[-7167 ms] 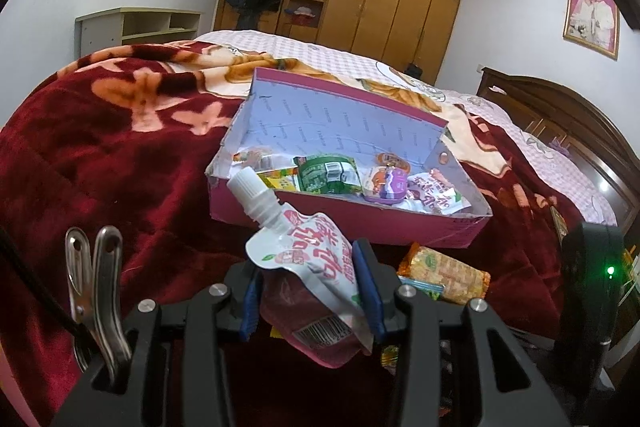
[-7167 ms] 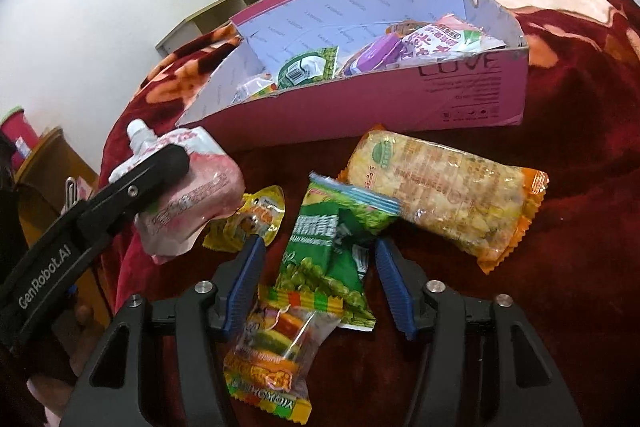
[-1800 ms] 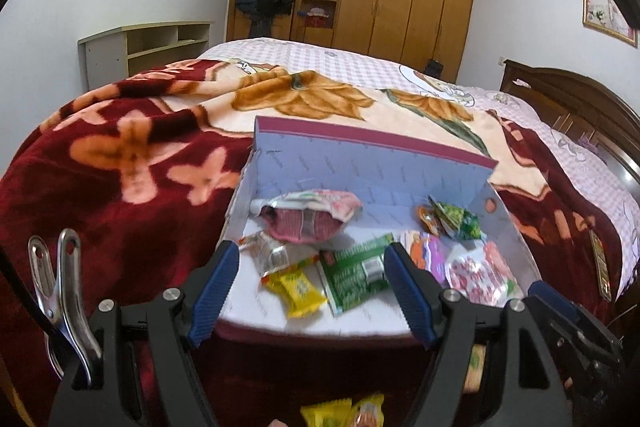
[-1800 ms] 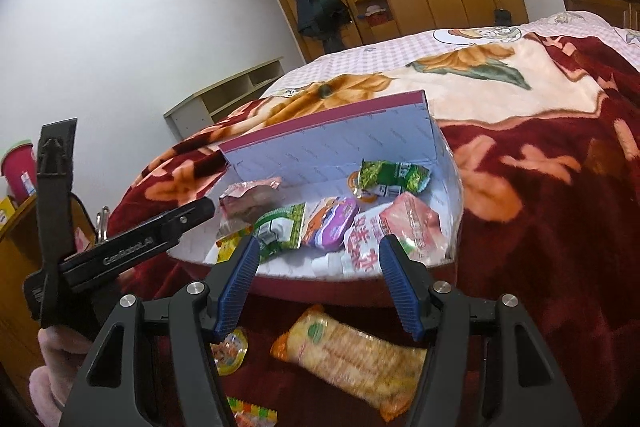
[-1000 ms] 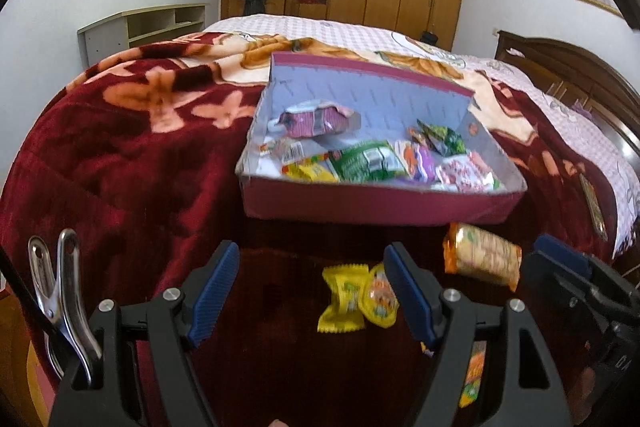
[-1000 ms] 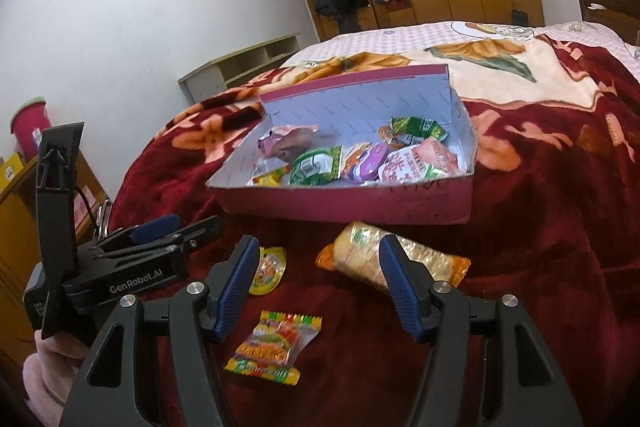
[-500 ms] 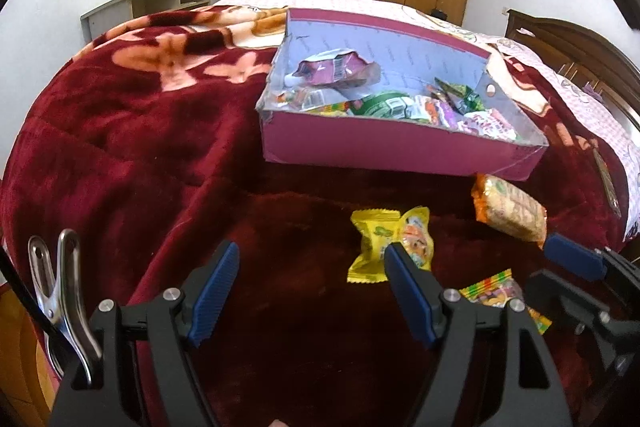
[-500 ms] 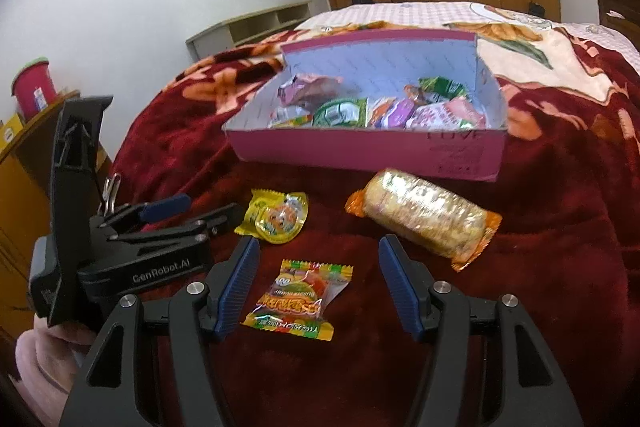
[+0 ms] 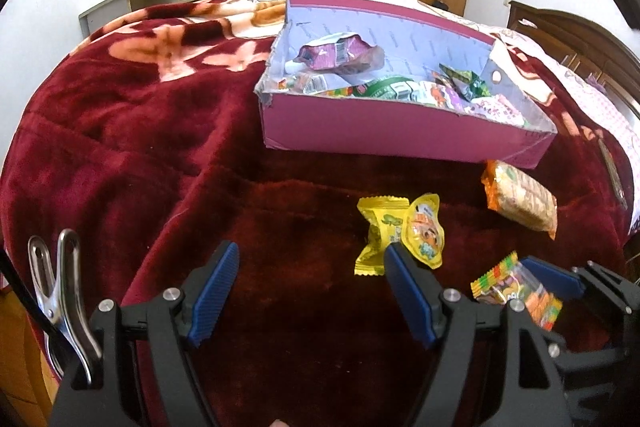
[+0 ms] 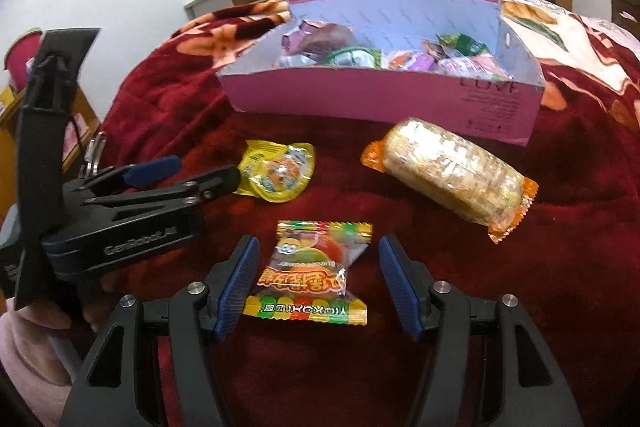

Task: Organize snacks
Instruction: 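Grasp the yellow candy packet with the left tool while the right tool grasps the gummy packet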

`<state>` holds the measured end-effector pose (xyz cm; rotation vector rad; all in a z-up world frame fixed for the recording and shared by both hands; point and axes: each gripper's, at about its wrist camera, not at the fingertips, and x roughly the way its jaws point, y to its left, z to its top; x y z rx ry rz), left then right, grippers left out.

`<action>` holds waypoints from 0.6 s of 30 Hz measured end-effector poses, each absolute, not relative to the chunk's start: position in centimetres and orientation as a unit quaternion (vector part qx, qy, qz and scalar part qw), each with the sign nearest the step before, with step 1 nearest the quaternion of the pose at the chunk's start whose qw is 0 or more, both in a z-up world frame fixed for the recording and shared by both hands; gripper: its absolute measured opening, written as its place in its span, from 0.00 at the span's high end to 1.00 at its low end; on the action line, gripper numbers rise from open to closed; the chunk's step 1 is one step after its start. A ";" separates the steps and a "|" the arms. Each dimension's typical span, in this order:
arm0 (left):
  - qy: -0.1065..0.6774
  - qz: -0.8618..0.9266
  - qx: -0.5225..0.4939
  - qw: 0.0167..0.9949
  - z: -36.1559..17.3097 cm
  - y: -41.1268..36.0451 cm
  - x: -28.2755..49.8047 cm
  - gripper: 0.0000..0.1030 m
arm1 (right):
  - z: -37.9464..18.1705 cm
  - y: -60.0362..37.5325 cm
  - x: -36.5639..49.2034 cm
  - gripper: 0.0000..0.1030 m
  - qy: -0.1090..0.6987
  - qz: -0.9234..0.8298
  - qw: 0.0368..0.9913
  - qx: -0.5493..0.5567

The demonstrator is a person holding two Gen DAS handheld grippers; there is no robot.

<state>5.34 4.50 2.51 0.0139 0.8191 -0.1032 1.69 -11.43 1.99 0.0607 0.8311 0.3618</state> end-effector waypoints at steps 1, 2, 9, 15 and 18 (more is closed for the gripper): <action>0.398 -0.051 0.009 0.916 2.5 4.3 5.3 0.24 | 1.9 -11.6 1.7 0.53 0.403 0.172 0.898 0.032; 0.398 -0.052 0.012 0.916 2.4 4.2 5.3 0.24 | 1.8 -11.8 1.8 0.53 0.404 0.166 0.899 0.033; 0.401 -0.049 0.030 0.914 2.1 3.3 5.7 0.24 | 2.1 -13.0 2.1 0.55 0.396 0.153 0.904 0.052; 0.403 -0.055 0.047 0.912 2.0 1.8 6.2 0.24 | 2.4 -13.9 2.2 0.54 0.390 0.148 0.906 0.066; 0.401 -0.058 0.061 0.912 1.9 0.8 6.6 0.24 | 2.3 -14.1 2.3 0.54 0.390 0.149 0.906 0.072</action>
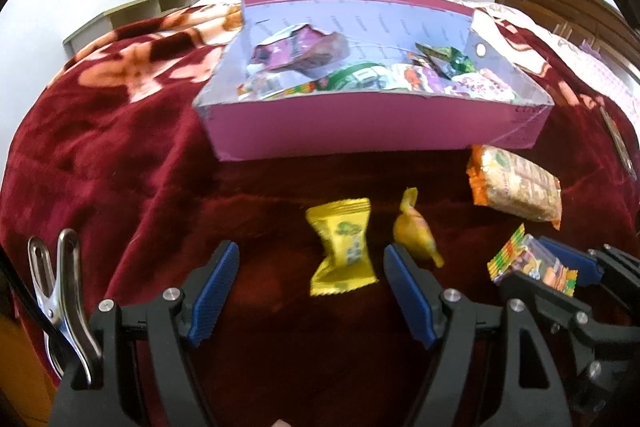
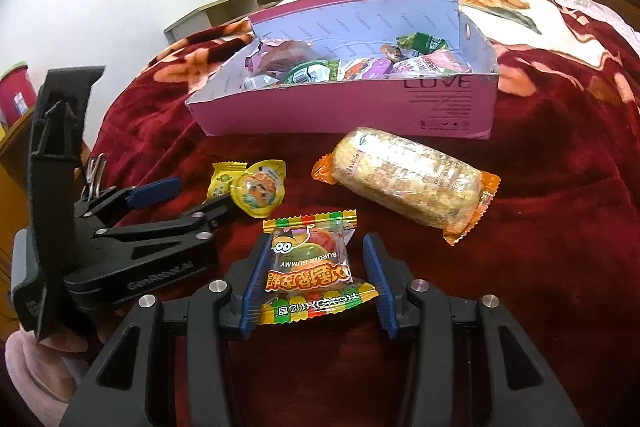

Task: Organize snacks
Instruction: 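Grasp the yellow candy packet with the left tool while the right tool grasps the gummy packet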

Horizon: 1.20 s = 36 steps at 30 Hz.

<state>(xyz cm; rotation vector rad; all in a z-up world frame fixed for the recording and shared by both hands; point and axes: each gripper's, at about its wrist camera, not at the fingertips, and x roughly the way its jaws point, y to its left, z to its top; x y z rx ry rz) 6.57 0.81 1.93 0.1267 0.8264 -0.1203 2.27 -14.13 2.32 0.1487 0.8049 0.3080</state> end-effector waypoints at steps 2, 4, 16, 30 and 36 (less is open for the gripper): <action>0.401 -0.058 0.071 0.911 1.7 0.3 6.9 0.24 | 2.3 -14.3 2.3 0.54 0.389 0.150 0.906 0.075; 0.403 -0.050 0.075 0.911 1.4 0.1 7.2 0.24 | 2.2 -14.5 2.3 0.54 0.389 0.151 0.905 0.080; 0.392 -0.042 0.050 0.918 1.1 1.1 7.3 0.65 | 1.0 -15.3 2.8 0.54 0.399 0.165 0.896 0.102; 0.369 -0.067 0.018 0.927 3.0 2.0 5.5 0.71 | 1.3 -15.1 2.4 0.54 0.392 0.160 0.901 0.096; 0.359 -0.074 0.015 0.930 3.8 1.9 4.8 0.71 | 1.9 -15.0 1.9 0.54 0.380 0.158 0.907 0.091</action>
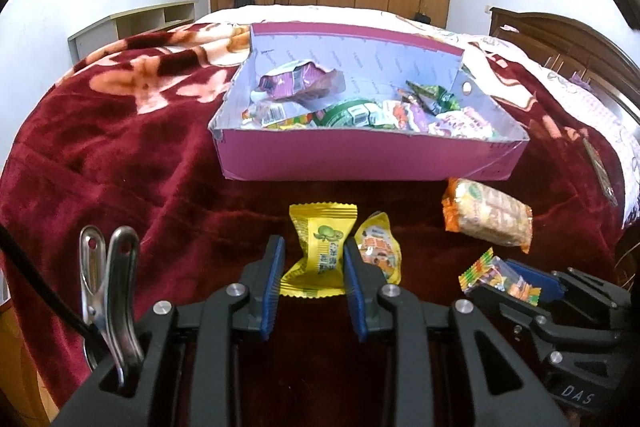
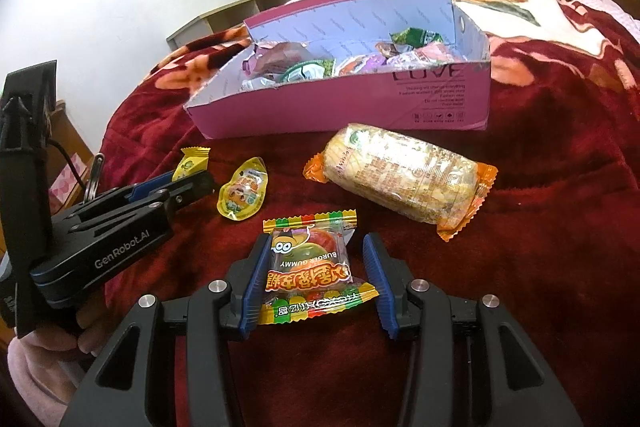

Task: Organize snacks
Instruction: 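Grasp the yellow candy packet with the left tool while the right tool grasps the gummy packet, then carry the yellow candy packet and gummy packet over the pink box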

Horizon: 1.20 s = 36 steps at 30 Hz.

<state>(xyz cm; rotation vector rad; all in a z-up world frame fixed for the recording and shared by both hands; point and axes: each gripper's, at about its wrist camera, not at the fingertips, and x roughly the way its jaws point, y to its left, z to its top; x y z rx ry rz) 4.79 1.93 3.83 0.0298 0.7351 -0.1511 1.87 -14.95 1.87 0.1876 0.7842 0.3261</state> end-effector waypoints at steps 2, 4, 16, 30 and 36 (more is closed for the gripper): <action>0.355 -0.075 0.015 0.932 4.1 1.9 4.6 0.71 | 2.1 -14.8 1.6 0.54 0.376 0.159 0.908 0.090; 0.352 -0.075 0.014 0.933 4.4 2.0 4.3 0.71 | 2.3 -14.8 1.5 0.54 0.372 0.161 0.910 0.088; 0.335 -0.078 0.006 0.939 5.7 2.0 3.6 0.71 | 3.9 -14.8 0.7 0.54 0.353 0.172 0.915 0.096; 0.318 -0.084 -0.004 0.944 7.6 1.4 4.9 0.71 | 6.4 -15.0 1.4 0.54 0.325 0.171 0.927 0.079; 0.301 -0.087 0.003 0.950 9.2 0.5 6.2 0.71 | 7.4 -15.5 2.5 0.54 0.316 0.160 0.932 0.076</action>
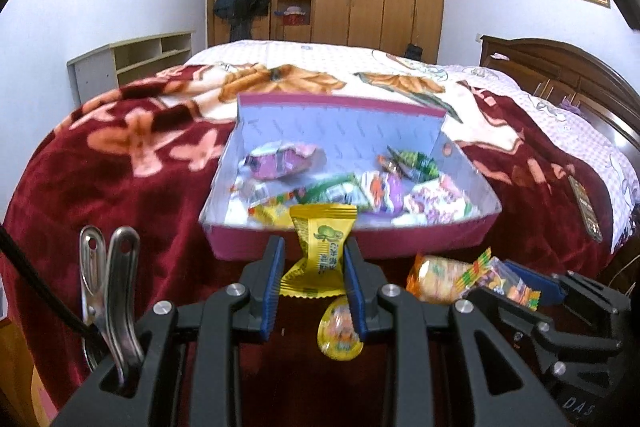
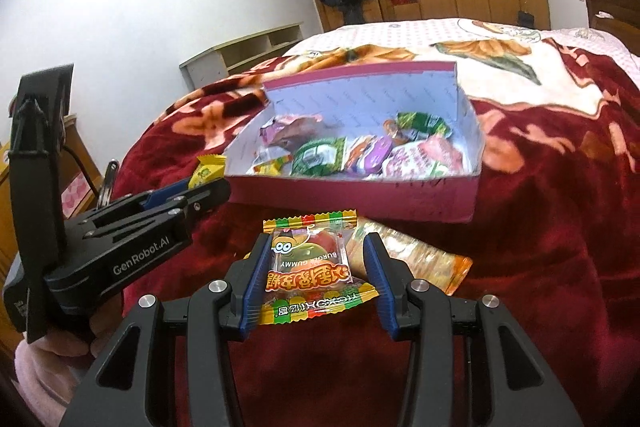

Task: Organize snacks
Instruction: 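Carry the yellow candy packet and gummy packet over the pink box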

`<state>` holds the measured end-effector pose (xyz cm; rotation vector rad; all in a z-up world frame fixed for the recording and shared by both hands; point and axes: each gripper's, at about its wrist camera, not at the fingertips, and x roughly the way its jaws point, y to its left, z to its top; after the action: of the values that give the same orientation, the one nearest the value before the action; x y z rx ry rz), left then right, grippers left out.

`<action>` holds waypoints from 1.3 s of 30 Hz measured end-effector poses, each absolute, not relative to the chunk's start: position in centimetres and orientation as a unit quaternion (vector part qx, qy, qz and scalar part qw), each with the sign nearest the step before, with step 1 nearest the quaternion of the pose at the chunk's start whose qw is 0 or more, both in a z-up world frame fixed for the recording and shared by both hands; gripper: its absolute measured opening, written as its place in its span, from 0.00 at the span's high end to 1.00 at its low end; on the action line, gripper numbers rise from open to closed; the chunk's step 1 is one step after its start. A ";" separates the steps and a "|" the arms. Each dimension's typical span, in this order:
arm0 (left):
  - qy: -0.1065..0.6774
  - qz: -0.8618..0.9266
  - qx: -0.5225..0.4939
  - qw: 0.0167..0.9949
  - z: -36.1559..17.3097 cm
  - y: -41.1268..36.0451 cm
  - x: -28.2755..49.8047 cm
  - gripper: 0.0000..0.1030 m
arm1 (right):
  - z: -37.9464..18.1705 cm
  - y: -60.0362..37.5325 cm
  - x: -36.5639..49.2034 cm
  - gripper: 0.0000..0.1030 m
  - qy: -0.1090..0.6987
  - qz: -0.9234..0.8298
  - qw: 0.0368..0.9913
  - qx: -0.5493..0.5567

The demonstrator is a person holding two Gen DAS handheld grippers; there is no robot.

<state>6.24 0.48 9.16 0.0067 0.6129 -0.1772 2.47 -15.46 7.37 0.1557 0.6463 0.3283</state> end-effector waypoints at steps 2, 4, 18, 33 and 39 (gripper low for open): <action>0.294 -0.090 0.005 0.951 9.7 0.0 6.9 0.71 | 7.8 -15.8 2.8 0.54 0.311 0.155 0.934 0.076; 0.290 -0.093 0.005 0.953 10.1 -0.3 7.5 0.71 | 8.1 -16.1 3.1 0.54 0.307 0.149 0.937 0.077; 0.283 -0.102 -0.001 0.954 11.0 -1.7 11.9 0.71 | 10.0 -17.4 5.1 0.54 0.283 0.126 0.948 0.077; 0.309 -0.079 -0.019 0.948 7.8 -1.6 17.5 0.71 | 11.0 -18.2 8.3 0.54 0.277 0.114 0.951 0.074; 0.323 -0.069 -0.020 0.944 6.4 -1.4 18.8 0.71 | 11.2 -17.8 9.8 0.54 0.272 0.113 0.953 0.071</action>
<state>18.82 -1.41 6.41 -0.0398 0.6584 -0.1402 9.83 -17.85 11.21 0.1444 0.5523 0.2295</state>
